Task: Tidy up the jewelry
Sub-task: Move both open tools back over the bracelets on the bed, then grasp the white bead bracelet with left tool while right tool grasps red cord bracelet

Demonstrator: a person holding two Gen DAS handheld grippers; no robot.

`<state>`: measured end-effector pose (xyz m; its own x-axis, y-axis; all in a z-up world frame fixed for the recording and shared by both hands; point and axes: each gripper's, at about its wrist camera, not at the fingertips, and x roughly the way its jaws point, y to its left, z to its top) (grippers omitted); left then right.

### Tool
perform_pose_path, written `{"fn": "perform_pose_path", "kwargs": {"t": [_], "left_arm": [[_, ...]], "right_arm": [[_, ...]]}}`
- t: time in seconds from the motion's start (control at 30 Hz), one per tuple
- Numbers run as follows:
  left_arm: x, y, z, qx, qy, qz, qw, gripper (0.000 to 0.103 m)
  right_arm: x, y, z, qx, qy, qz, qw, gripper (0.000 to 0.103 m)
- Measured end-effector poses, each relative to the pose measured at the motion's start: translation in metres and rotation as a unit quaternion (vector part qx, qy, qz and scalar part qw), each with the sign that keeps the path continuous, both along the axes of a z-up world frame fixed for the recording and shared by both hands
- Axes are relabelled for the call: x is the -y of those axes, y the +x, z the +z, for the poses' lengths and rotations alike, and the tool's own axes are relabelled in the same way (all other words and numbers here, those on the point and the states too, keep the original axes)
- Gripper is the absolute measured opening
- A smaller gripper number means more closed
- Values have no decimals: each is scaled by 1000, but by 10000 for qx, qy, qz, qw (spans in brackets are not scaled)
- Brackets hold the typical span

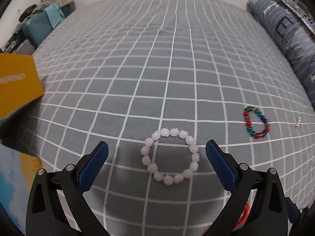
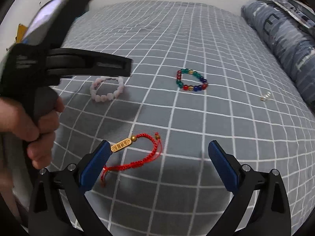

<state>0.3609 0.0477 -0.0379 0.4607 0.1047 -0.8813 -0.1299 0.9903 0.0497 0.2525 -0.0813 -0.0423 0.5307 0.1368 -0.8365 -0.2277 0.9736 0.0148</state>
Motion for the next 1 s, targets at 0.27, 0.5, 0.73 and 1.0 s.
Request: {"fn": "perform_pose_path", "kwargs": {"t": [0.27,0.5,0.73,1.0], "left_arm": [[-3,14,-23,-150,-244,-17,9996,92],[-5,16,-33,-238,-284,-4,9993,73],[-6,15,-33,-308,-230,-41,9993,44],[-7,12,-32,-309,-186,-50,9993,21]], "right_arm": [[-12,11,-22,-103,-146,110,9998,90],[-14,14,-27,-207,-54,210,9995,74],[-13,16,-27,-366,193,272,9988,48],[-11,18,-27,-486,228,147,9984,7]]}}
